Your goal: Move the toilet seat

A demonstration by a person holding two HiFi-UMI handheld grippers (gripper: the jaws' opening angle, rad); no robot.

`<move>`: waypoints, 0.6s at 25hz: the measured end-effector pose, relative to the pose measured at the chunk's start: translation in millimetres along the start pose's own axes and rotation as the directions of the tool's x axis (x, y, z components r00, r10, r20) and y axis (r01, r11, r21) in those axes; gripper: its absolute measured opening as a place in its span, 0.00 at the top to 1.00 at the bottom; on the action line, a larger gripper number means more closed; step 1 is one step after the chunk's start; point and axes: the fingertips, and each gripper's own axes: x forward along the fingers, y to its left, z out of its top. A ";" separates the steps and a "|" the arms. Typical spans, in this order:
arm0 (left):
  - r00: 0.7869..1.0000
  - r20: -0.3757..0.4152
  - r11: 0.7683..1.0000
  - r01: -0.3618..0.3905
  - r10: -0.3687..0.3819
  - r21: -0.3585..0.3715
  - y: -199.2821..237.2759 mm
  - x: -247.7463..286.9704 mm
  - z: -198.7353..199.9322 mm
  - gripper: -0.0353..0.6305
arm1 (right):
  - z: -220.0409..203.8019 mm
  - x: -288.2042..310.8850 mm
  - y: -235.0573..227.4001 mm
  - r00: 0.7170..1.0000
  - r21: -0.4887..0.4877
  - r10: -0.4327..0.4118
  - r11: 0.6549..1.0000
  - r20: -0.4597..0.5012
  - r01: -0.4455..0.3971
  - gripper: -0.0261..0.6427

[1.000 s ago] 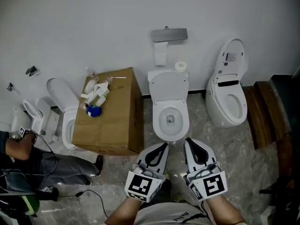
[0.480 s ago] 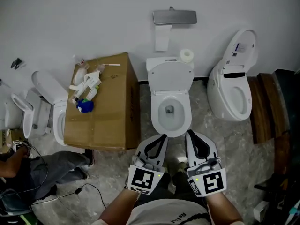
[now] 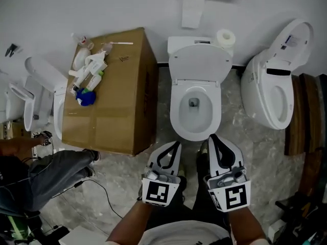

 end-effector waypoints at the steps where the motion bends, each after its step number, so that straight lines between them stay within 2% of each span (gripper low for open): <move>1: 1.000 -0.005 1.000 -0.015 0.015 -0.004 1.7 9.3 -13.4 0.94 | -11.1 5.7 -6.2 1.000 0.005 0.009 1.000 0.000 -0.009 0.94; 6: 0.997 -0.052 0.997 -0.063 0.061 -0.033 4.1 47.7 -87.6 0.94 | -84.2 23.1 -25.2 0.999 0.053 0.033 0.998 -0.026 -0.032 0.94; 12: 0.992 -0.100 0.994 -0.089 0.083 -0.060 12.4 85.2 -180.1 0.94 | -176.2 49.4 -22.4 0.998 0.077 0.048 0.996 -0.047 -0.044 0.94; 15: 0.987 -0.121 0.990 -0.117 0.108 -0.076 15.4 99.0 -225.1 0.93 | -211.7 62.8 -20.1 0.998 0.127 0.045 0.991 -0.052 -0.038 0.94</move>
